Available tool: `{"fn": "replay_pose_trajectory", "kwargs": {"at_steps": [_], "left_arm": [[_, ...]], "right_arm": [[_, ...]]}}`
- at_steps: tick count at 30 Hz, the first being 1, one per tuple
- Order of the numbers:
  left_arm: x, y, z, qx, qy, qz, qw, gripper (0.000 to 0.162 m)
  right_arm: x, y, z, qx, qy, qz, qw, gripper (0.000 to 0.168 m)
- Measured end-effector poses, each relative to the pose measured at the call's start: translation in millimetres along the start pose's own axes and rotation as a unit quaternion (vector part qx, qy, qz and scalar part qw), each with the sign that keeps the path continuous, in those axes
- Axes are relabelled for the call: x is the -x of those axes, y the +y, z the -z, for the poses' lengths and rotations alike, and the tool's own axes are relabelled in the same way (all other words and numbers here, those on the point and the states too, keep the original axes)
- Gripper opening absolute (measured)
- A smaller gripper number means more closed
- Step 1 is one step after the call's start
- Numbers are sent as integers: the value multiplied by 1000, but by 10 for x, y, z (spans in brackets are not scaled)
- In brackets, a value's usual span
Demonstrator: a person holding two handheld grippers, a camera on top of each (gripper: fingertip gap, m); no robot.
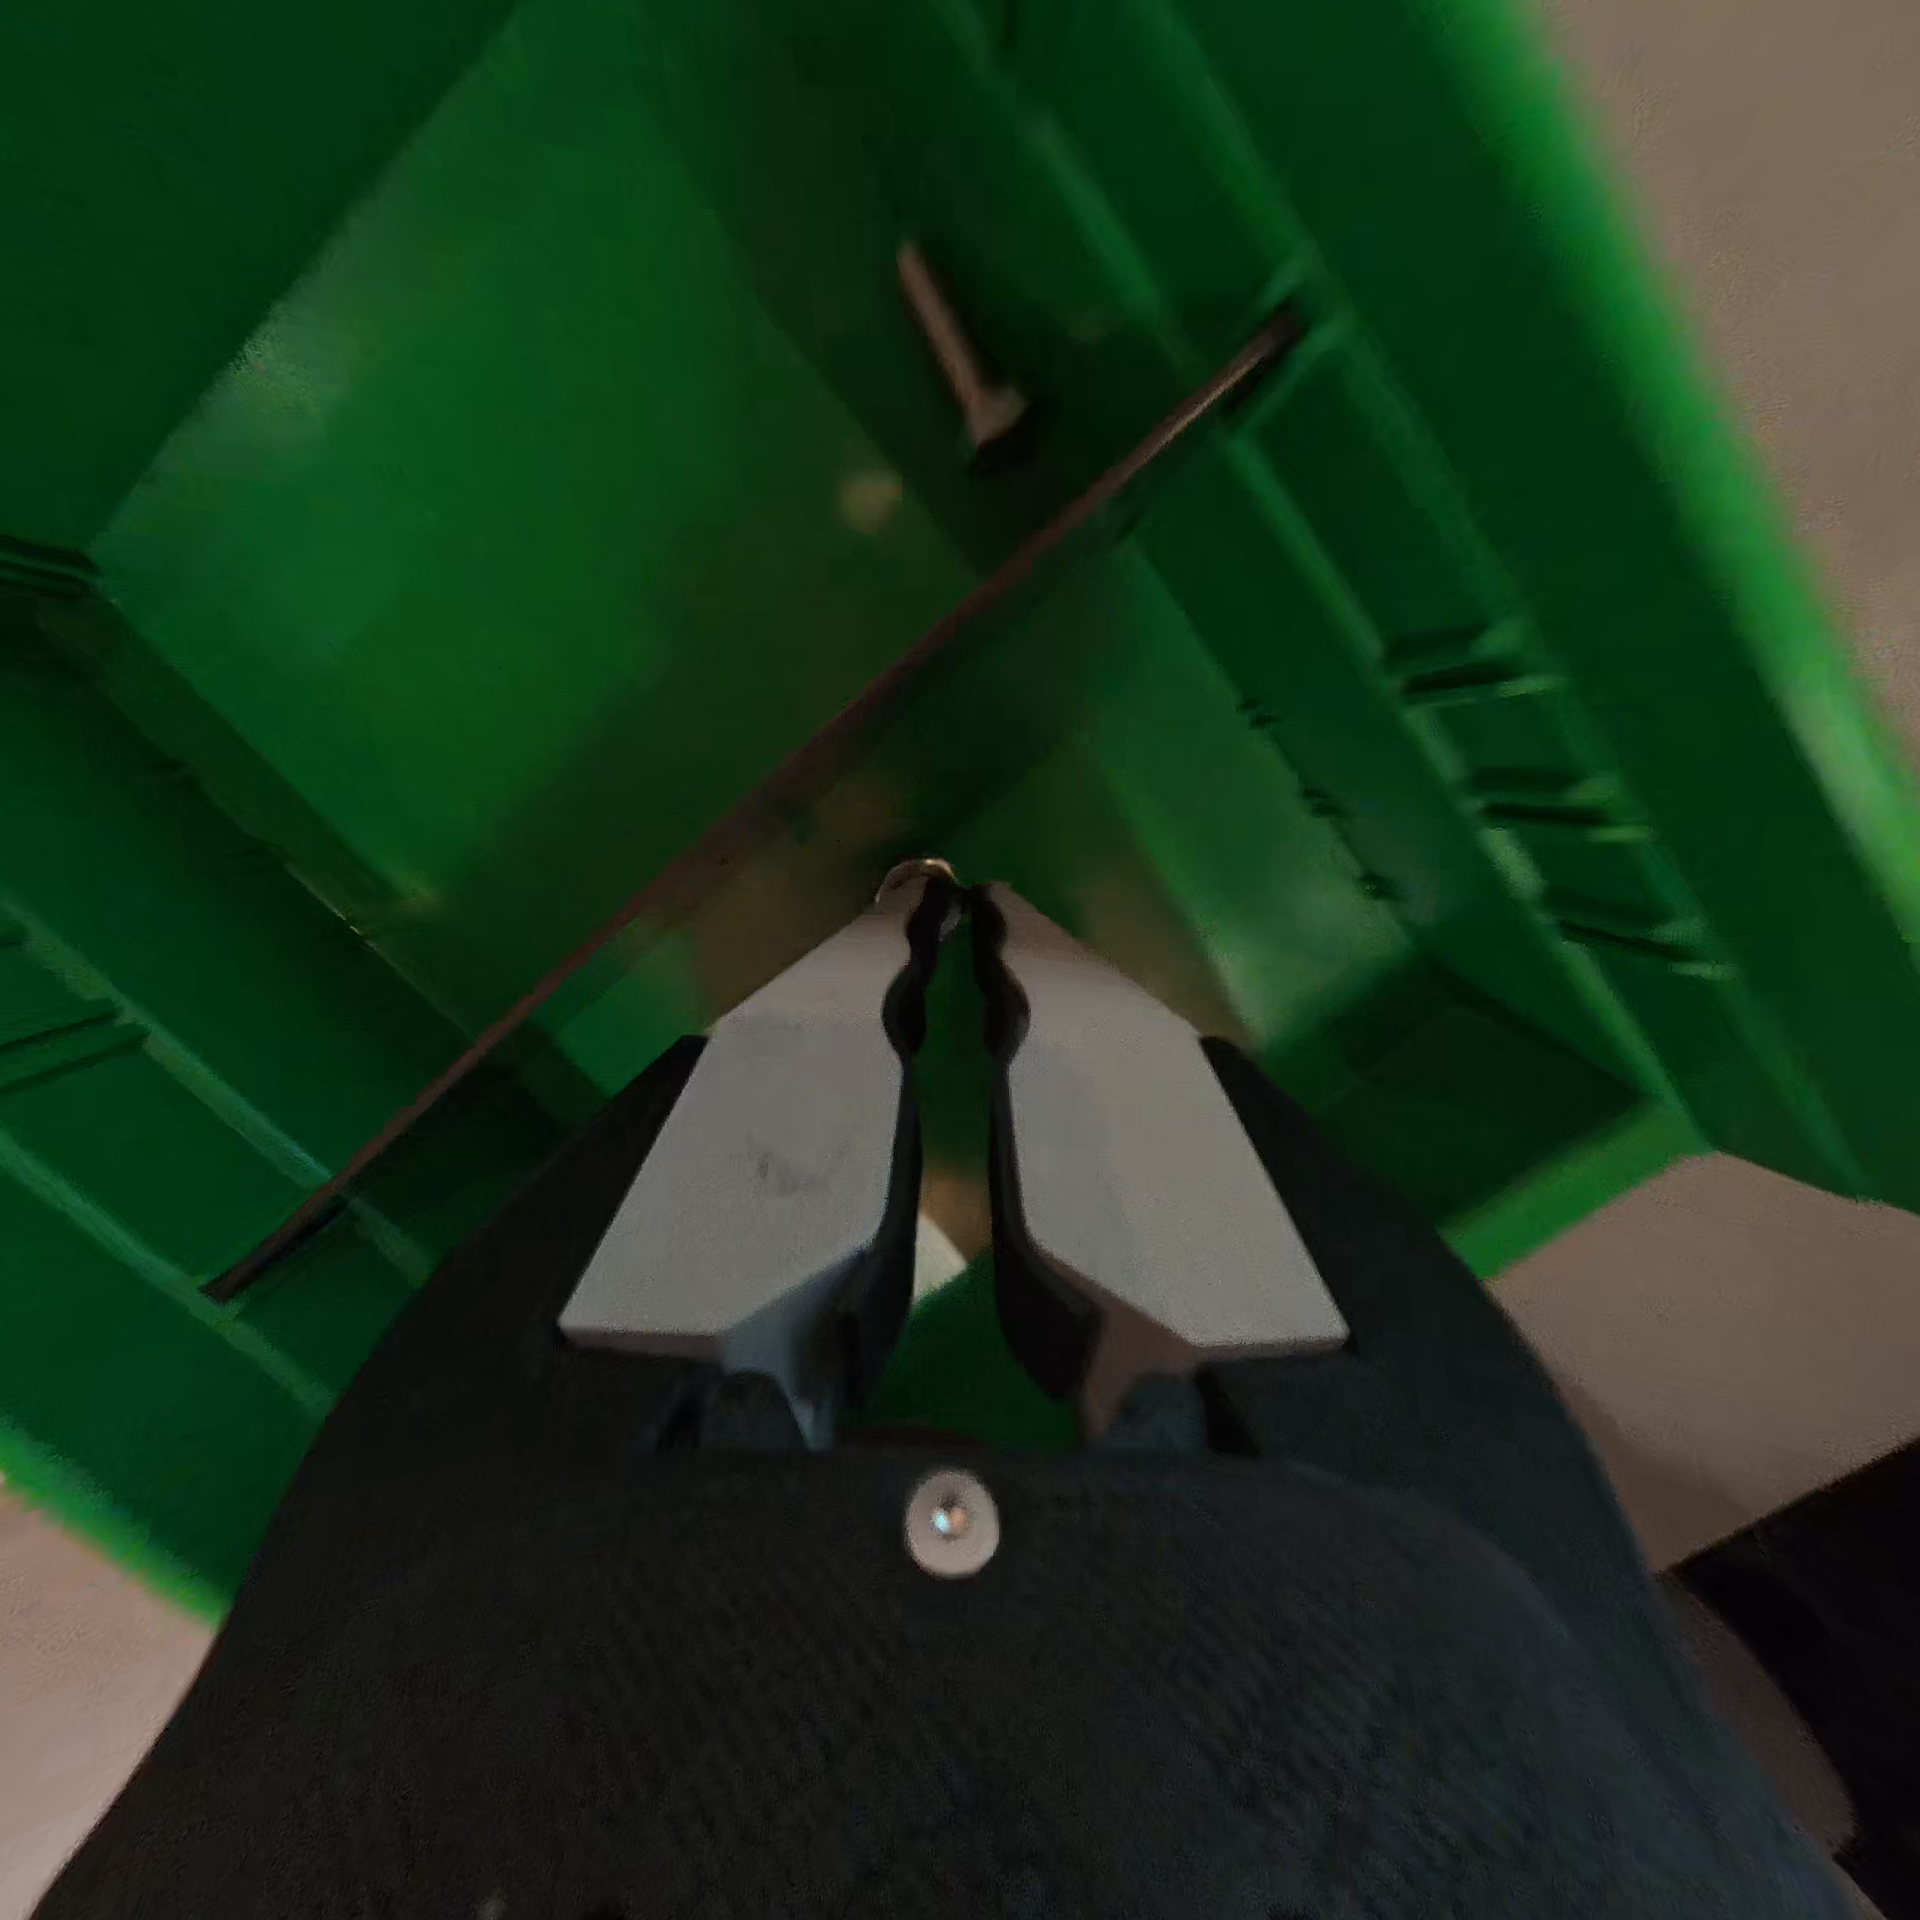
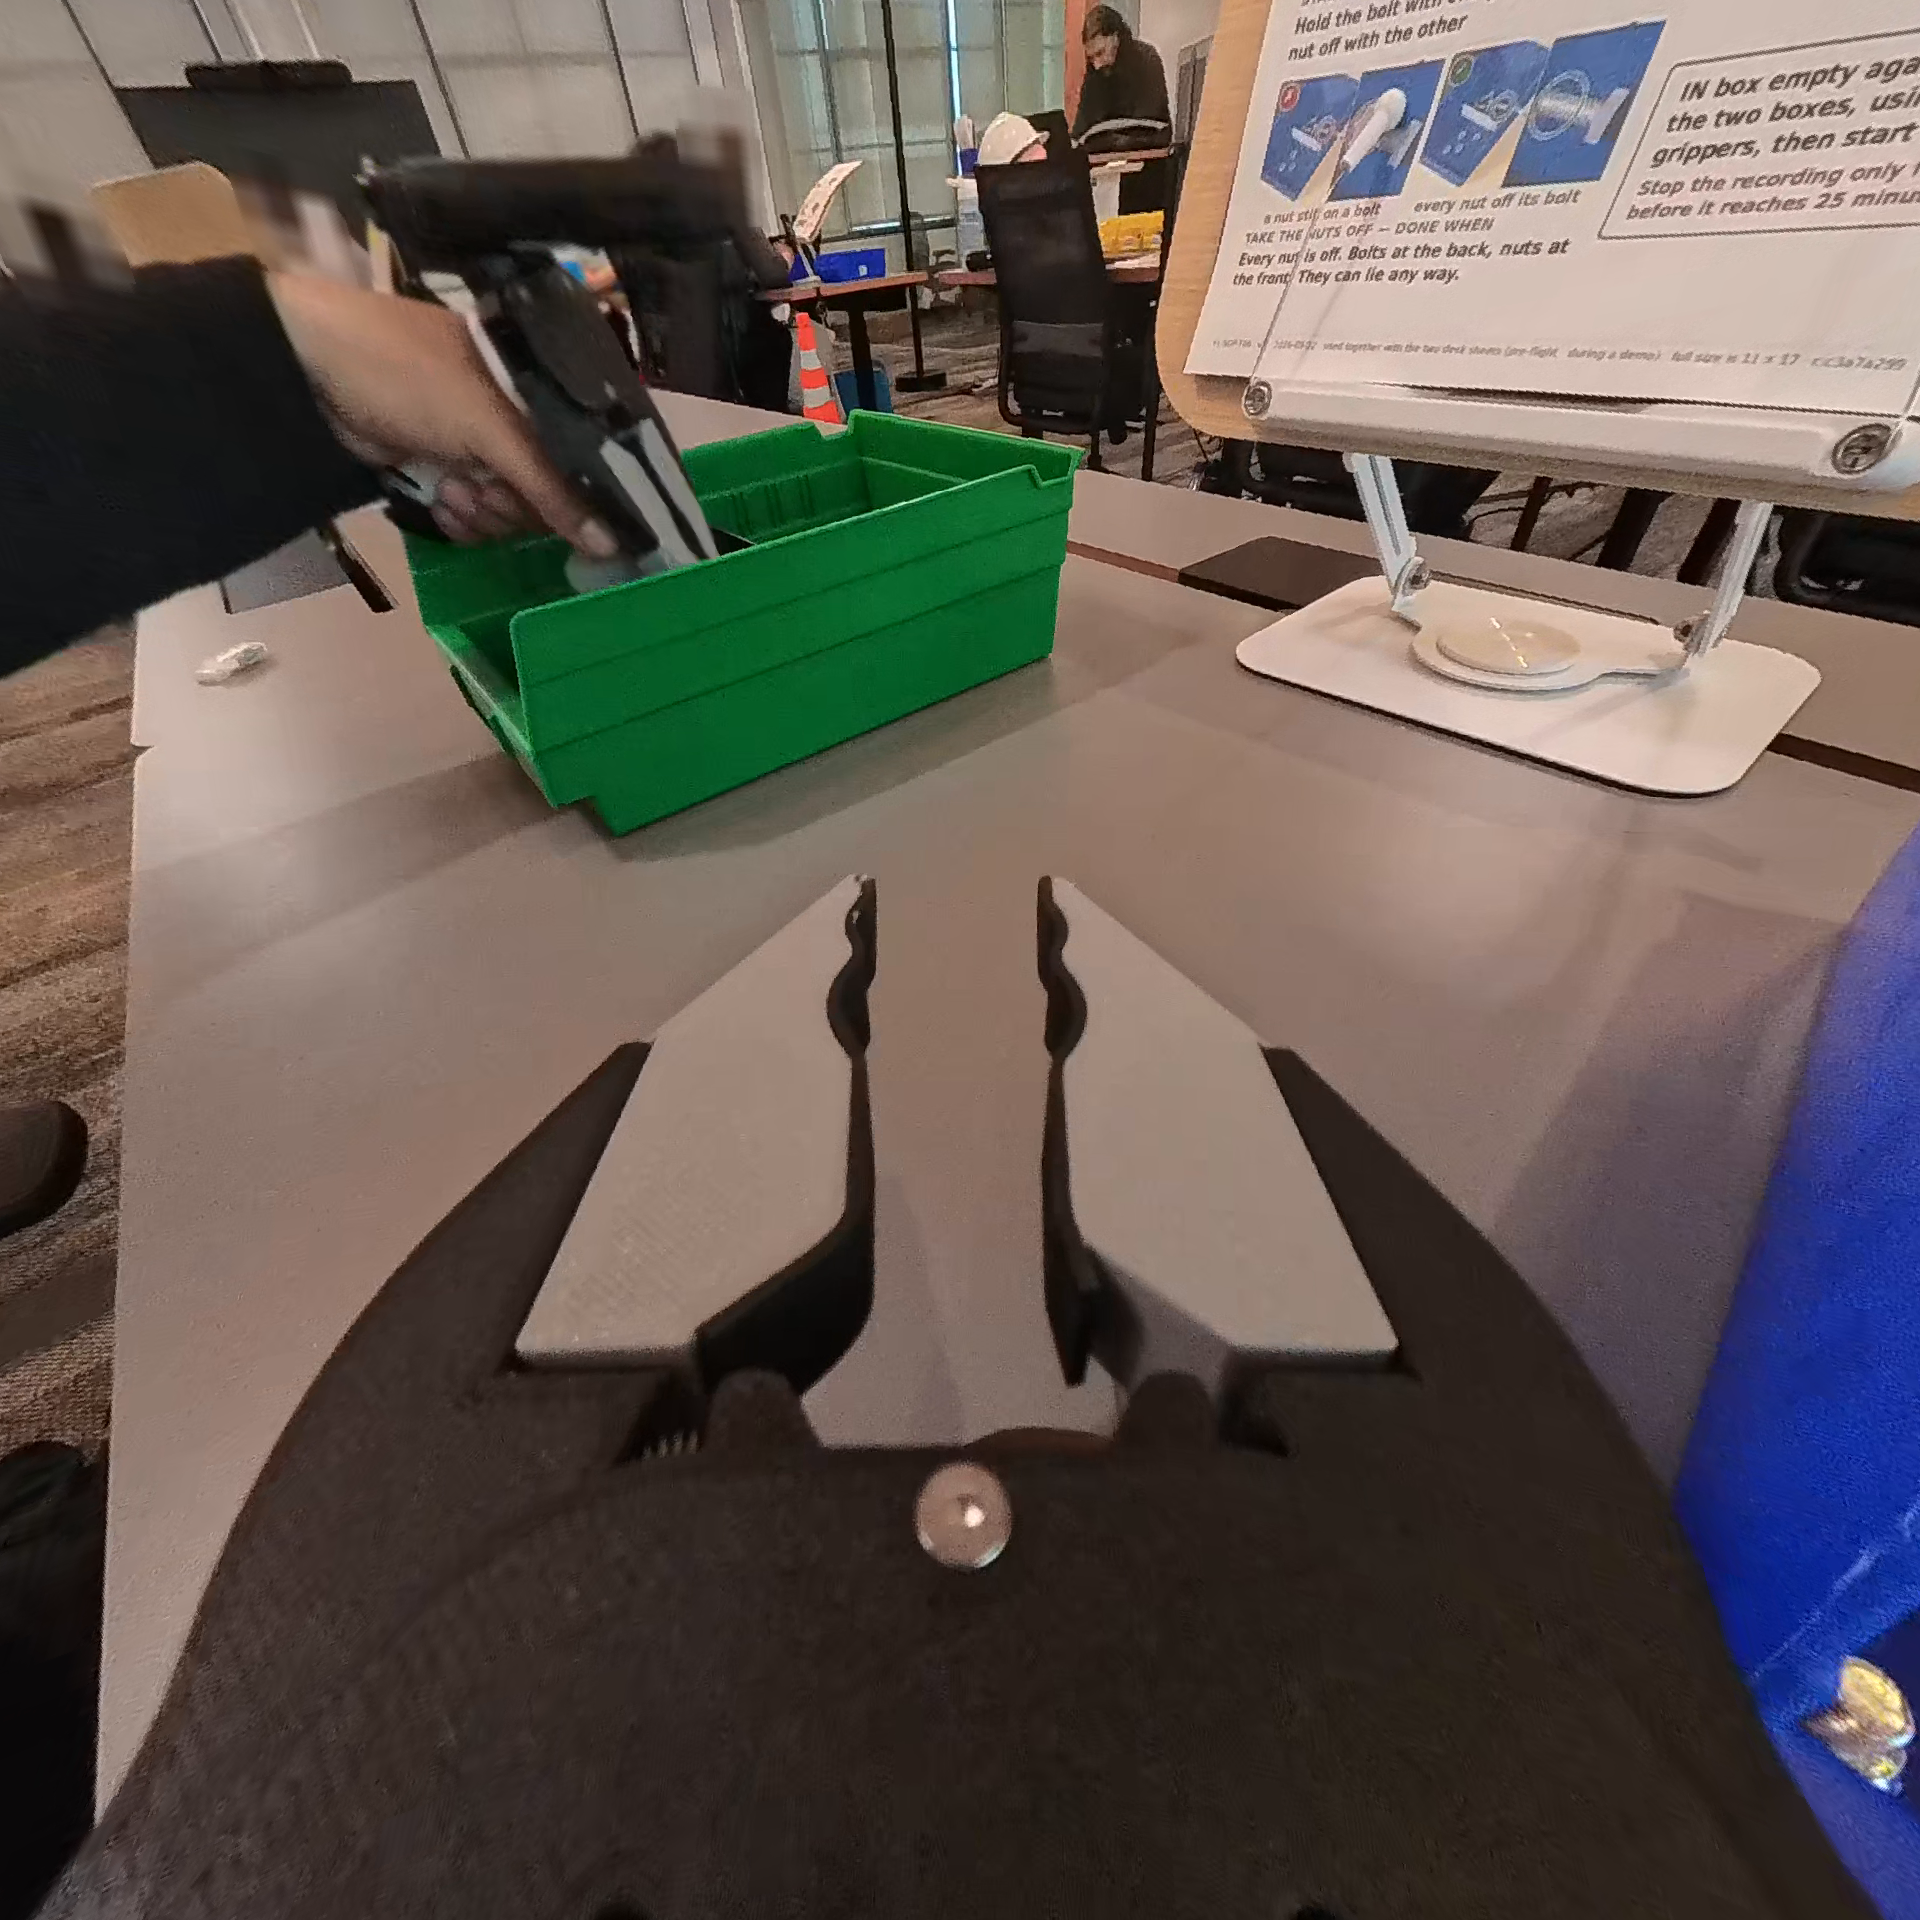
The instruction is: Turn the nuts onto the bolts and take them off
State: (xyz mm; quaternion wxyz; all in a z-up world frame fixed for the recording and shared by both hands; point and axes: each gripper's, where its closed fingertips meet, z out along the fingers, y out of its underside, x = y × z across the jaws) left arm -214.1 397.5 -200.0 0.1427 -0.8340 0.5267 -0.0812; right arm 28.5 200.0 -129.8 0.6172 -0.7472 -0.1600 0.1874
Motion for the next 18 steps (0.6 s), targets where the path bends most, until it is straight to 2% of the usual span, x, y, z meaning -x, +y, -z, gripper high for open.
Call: {"fn": "replay_pose_trajectory", "kwargs": {"at_steps": [4, 6, 8, 11, 13, 16, 18], "left_arm": [[-304, -521, 642, -110, -25, -68, 991, 3], [-772, -798, 922, -167, -3, -139, 976, 3], [-1278, -980, 981, -186, 6, -208, 960, 3], [-1928, -1074, 638, -158, 20, -289, 944, 3], [-2250, -1028, 269, -117, 62, -295, 946, 3], [-2408, -1088, -207, -103, 60, -271, 955, 3], [-2484, -1064, -390, -85, 79, -248, 962, 3]], "right_arm": [[-73, 49, -22, 10, 15, 1, 1000, 27], [-93, 56, -23, 11, 18, 0, 1000, 27], [-114, 43, -14, 7, 23, 0, 1000, 27], [-150, 42, -6, 4, 31, -1, 1000, 27], [-171, 68, -11, 9, 35, 0, 999, 27], [-184, 111, -28, 20, 35, -3, 999, 28], [-194, 106, -22, 18, 38, -1, 999, 27]]}}
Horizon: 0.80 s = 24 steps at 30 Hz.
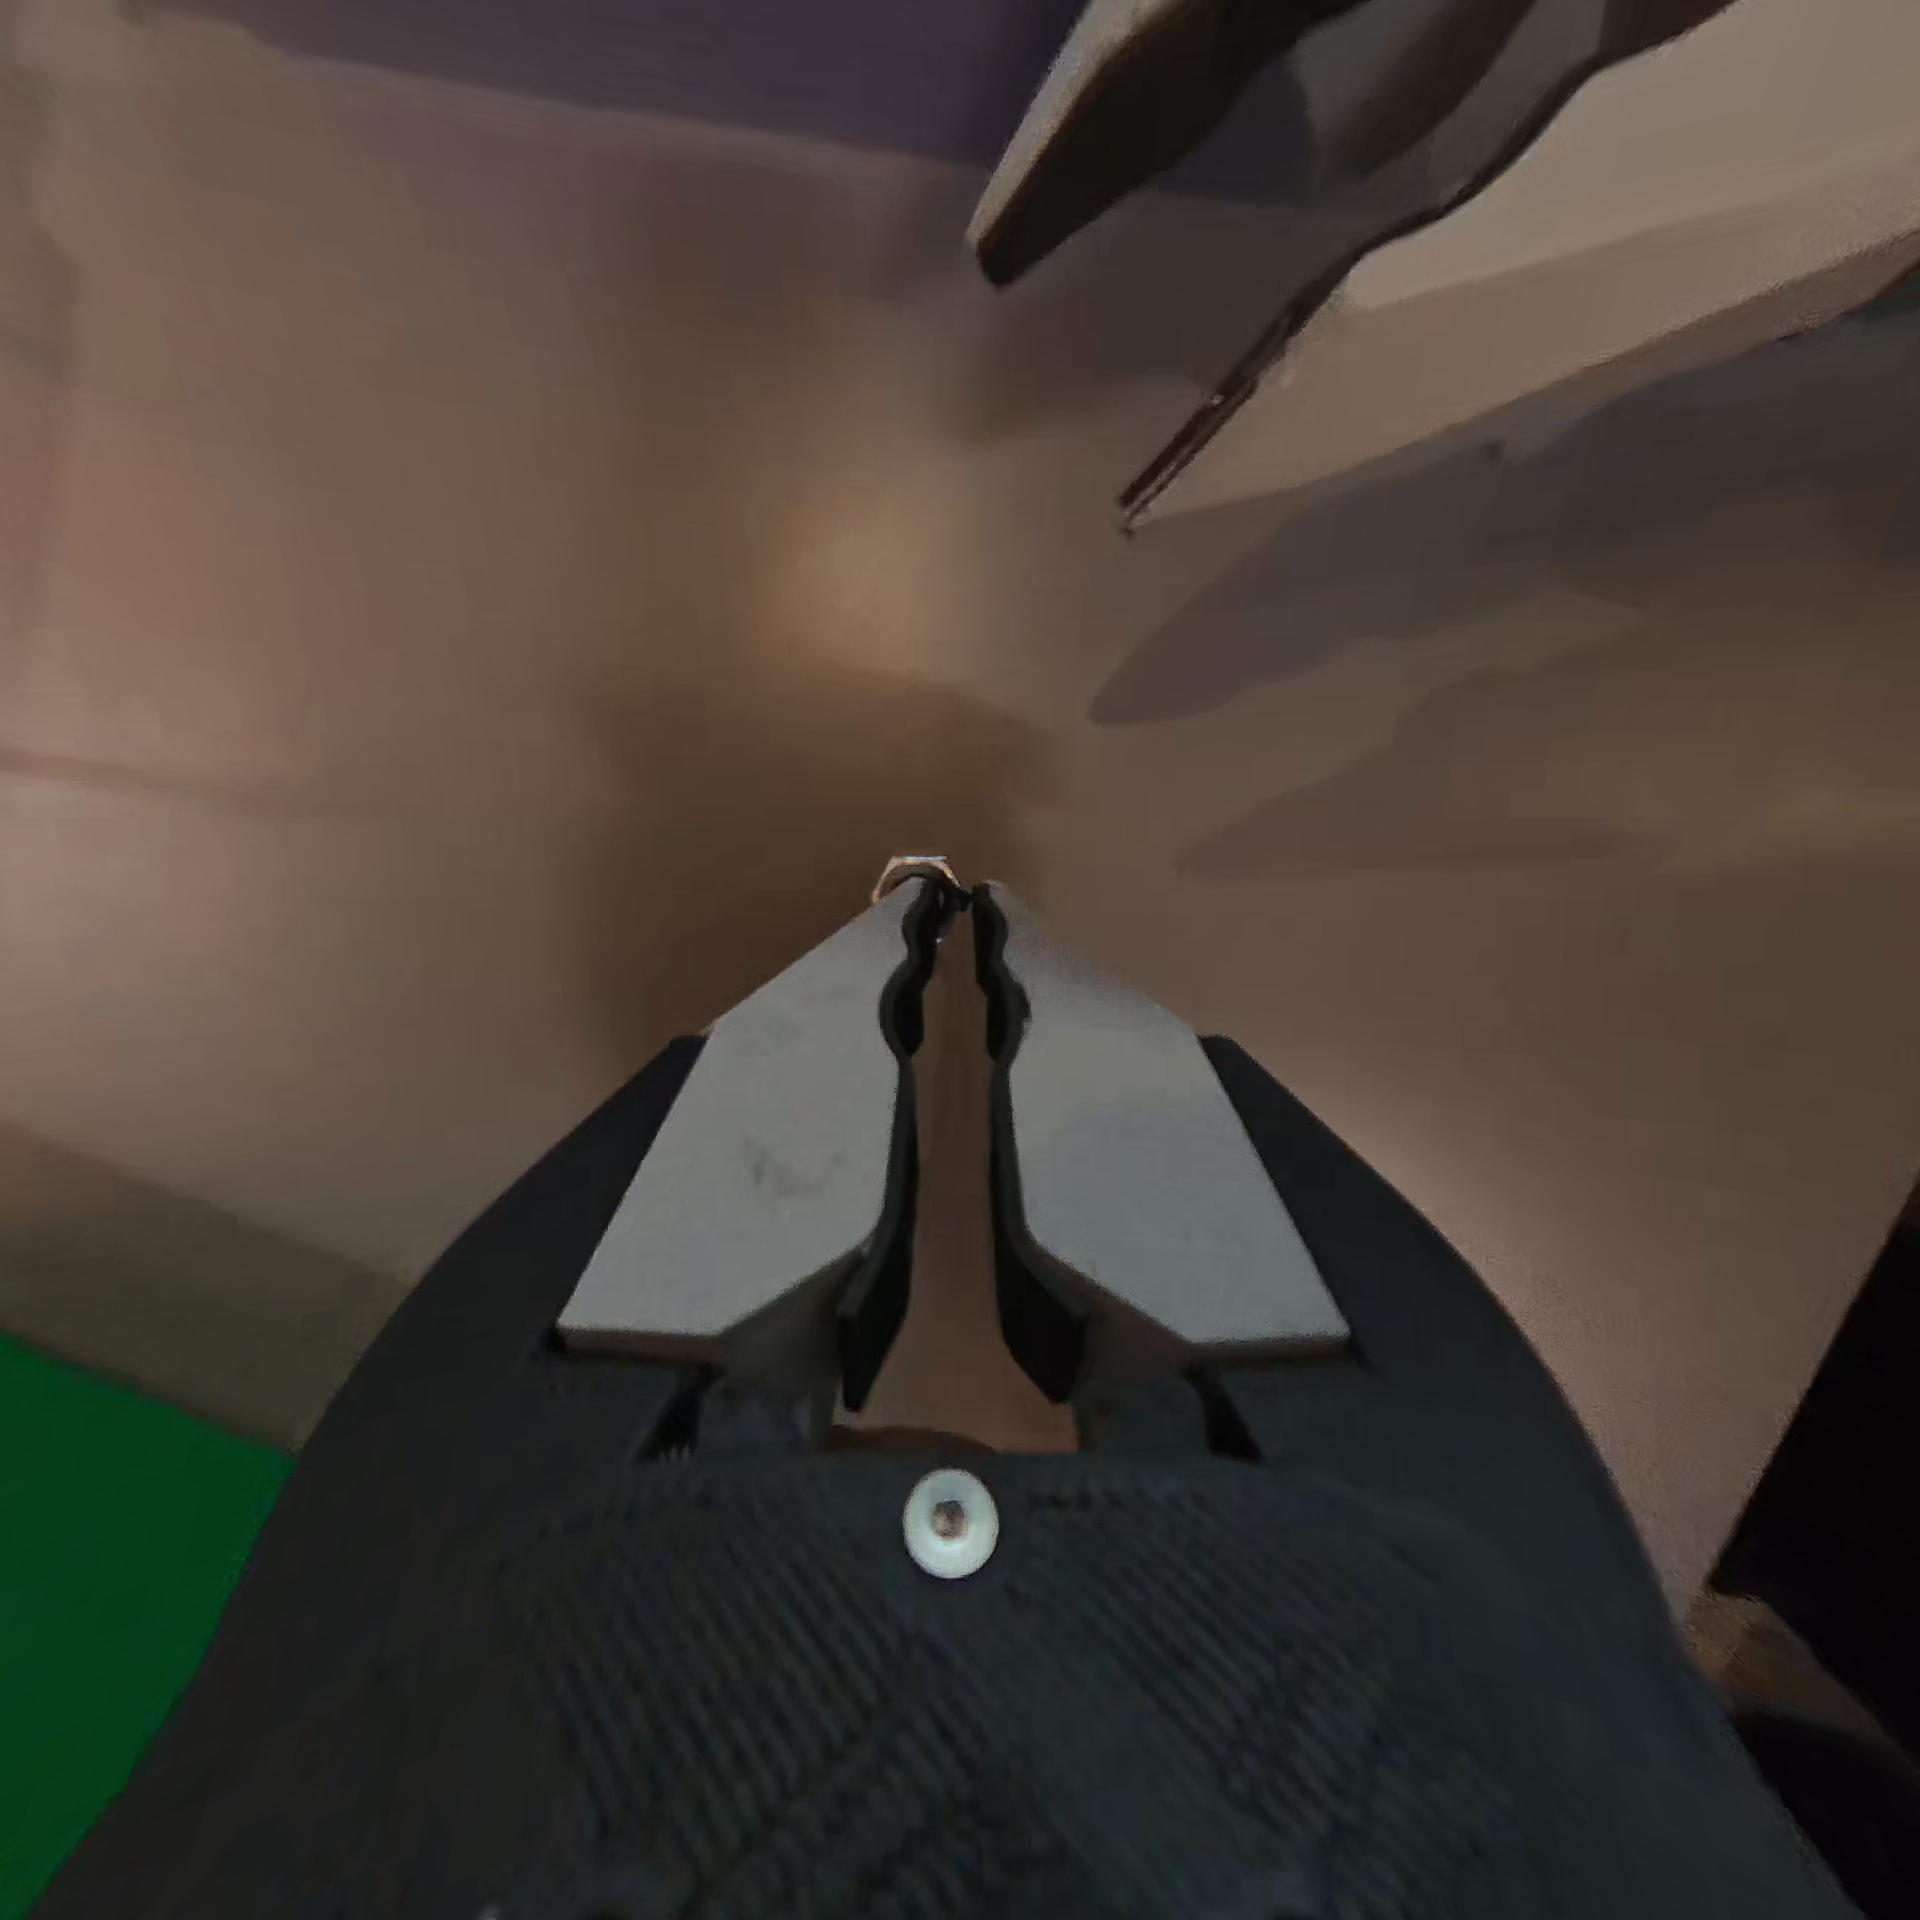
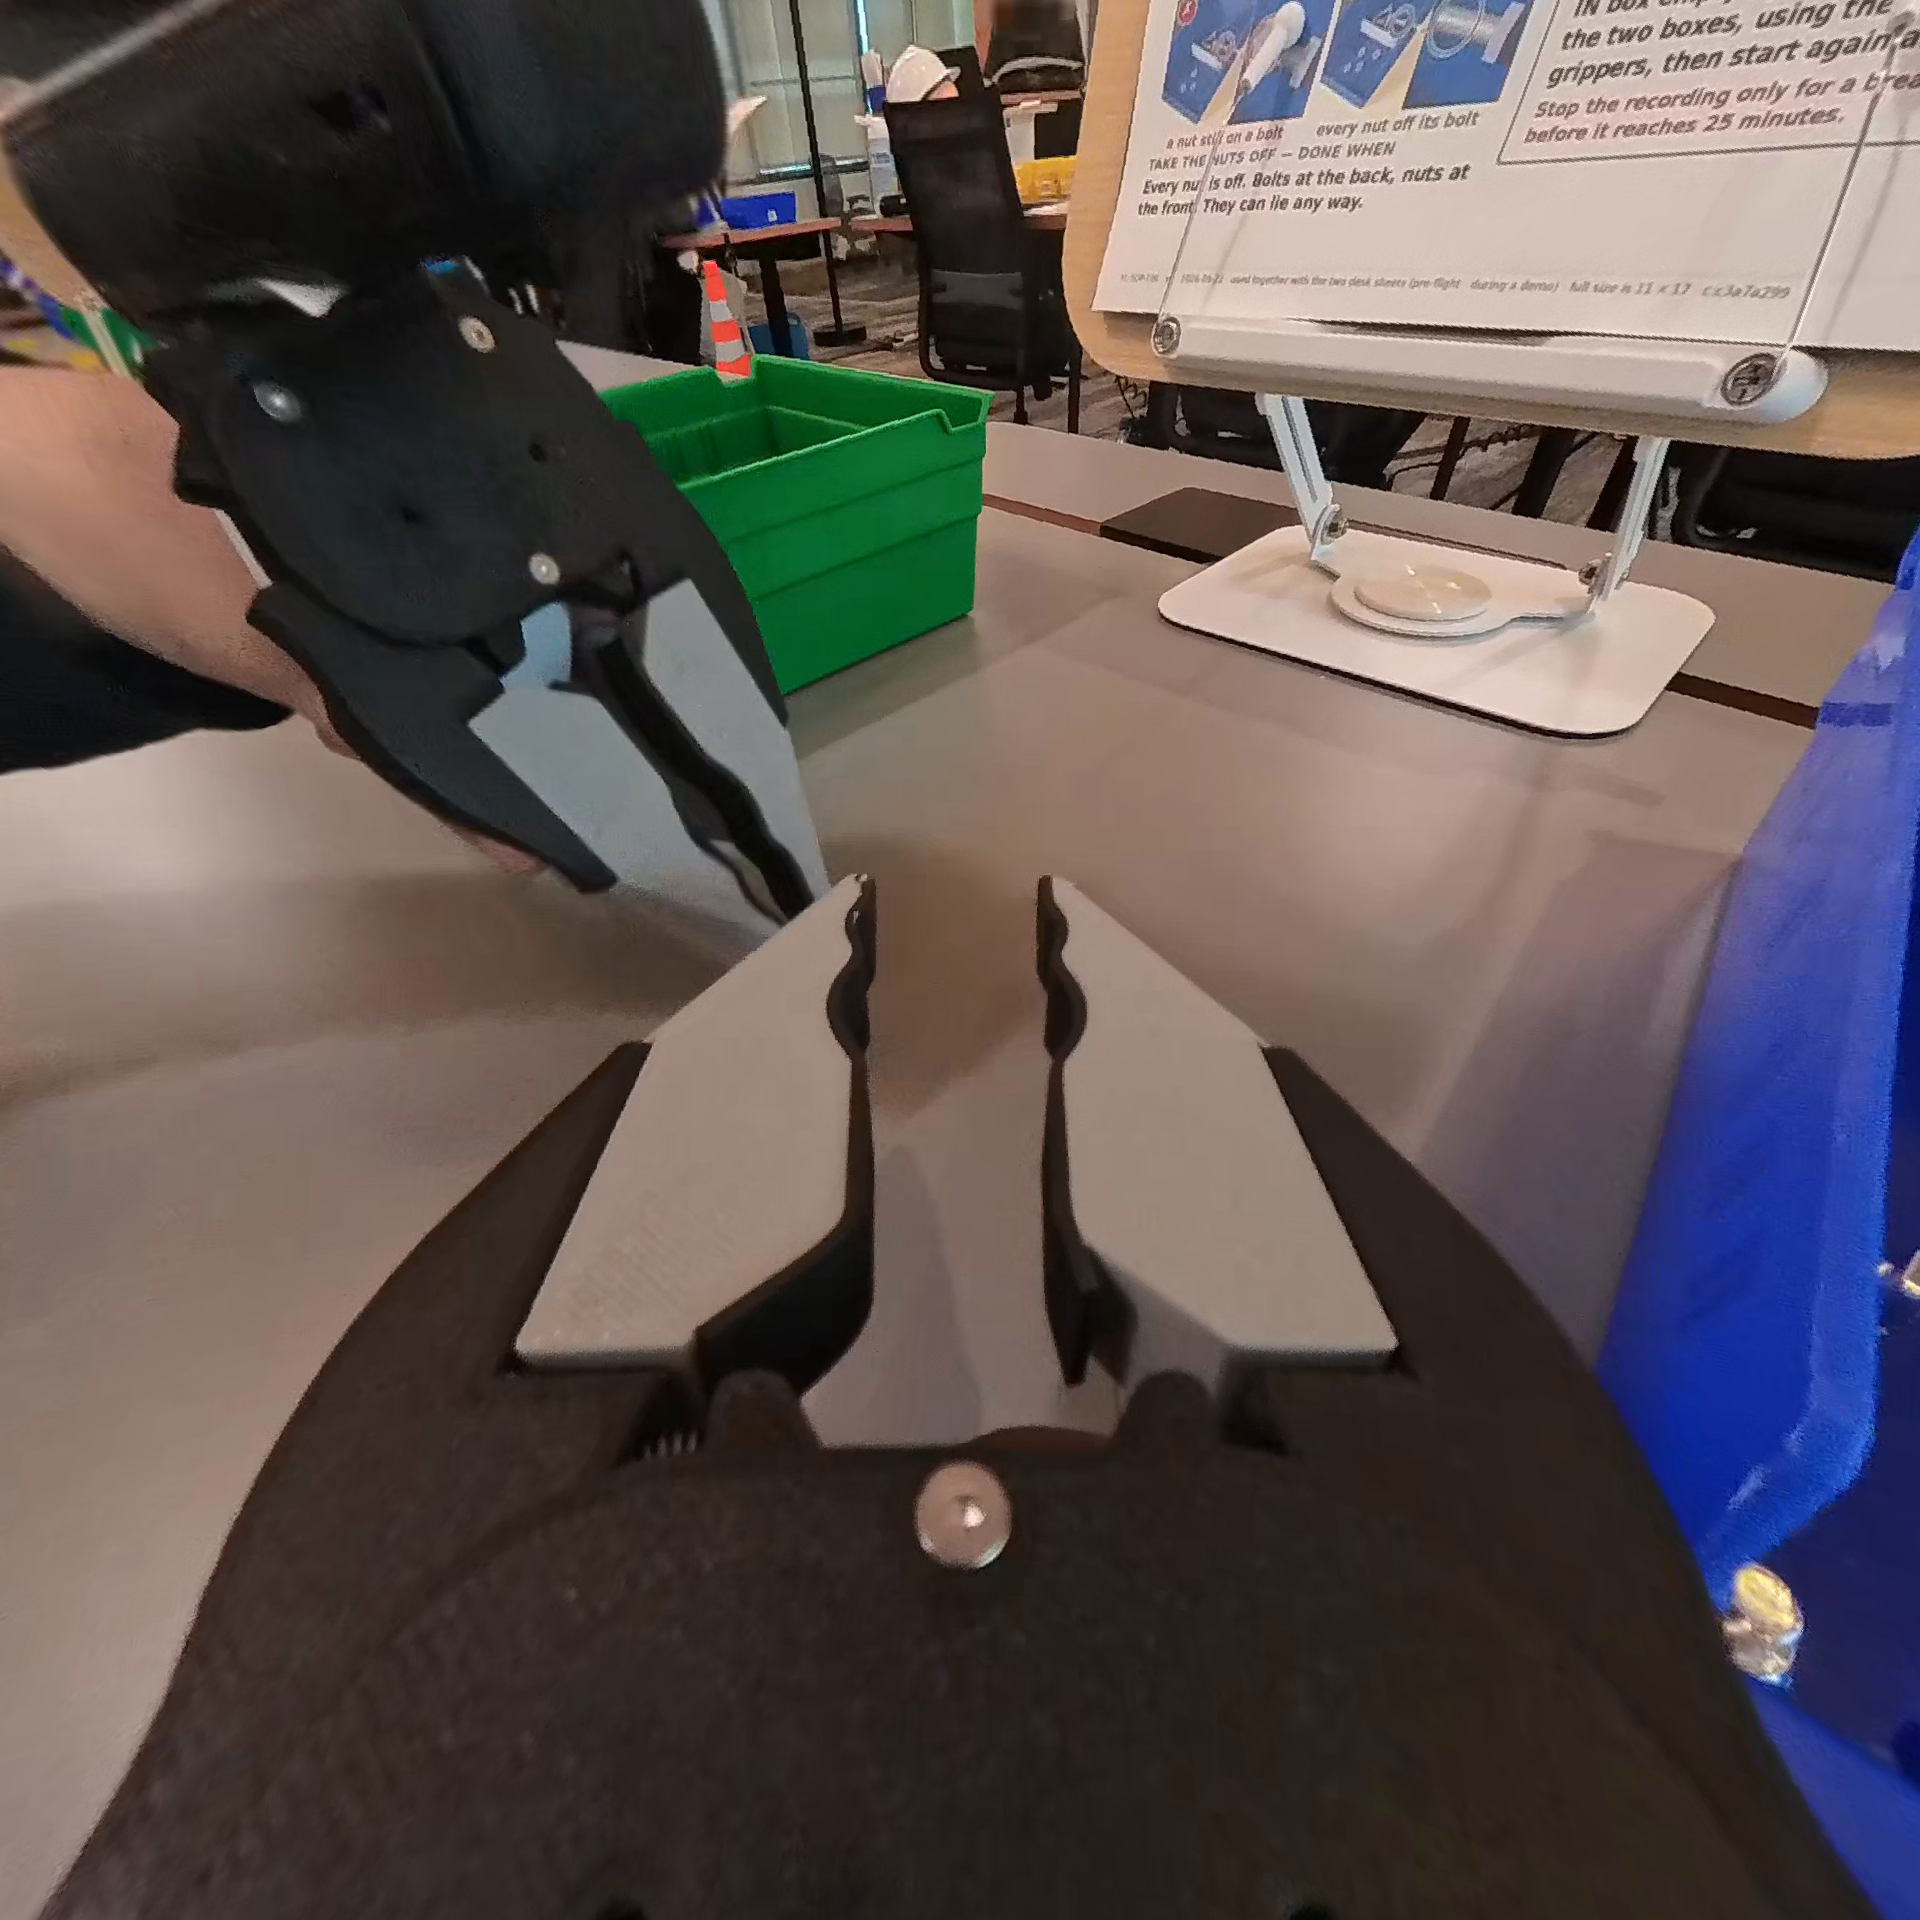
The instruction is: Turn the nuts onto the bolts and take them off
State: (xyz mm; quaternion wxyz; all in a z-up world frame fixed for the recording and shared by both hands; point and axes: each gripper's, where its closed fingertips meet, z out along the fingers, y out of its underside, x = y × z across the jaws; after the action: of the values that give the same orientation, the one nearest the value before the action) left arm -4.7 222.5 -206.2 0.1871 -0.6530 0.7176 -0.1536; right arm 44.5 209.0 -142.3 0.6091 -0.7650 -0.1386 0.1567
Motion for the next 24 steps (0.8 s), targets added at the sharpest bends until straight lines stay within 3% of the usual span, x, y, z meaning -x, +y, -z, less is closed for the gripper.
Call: {"fn": "replay_pose_trajectory", "kwargs": {"at_steps": [2, 6, 11, 19, 24], "left_arm": [[-48, 45, -80, 12, 12, 3, 1000, 26], [-119, 12, 88, -21, 16, 5, 1000, 36], [-368, 17, 745, -150, 61, 30, 986, 34], [-74, 1106, 1354, -163, -36, 62, 984, 40], [297, 1818, 1310, -94, -103, 64, 988, 48]], "right_arm": [[-2, -11, 7, -3, -1, -2, 1000, 27], [17, -39, 23, -9, -8, -8, 1000, 27], [28, -92, 58, -22, -9, -7, 1000, 27], [69, -176, 103, -52, -9, 22, 998, 28], [47, -144, 17, -51, -5, 40, 998, 27]]}}
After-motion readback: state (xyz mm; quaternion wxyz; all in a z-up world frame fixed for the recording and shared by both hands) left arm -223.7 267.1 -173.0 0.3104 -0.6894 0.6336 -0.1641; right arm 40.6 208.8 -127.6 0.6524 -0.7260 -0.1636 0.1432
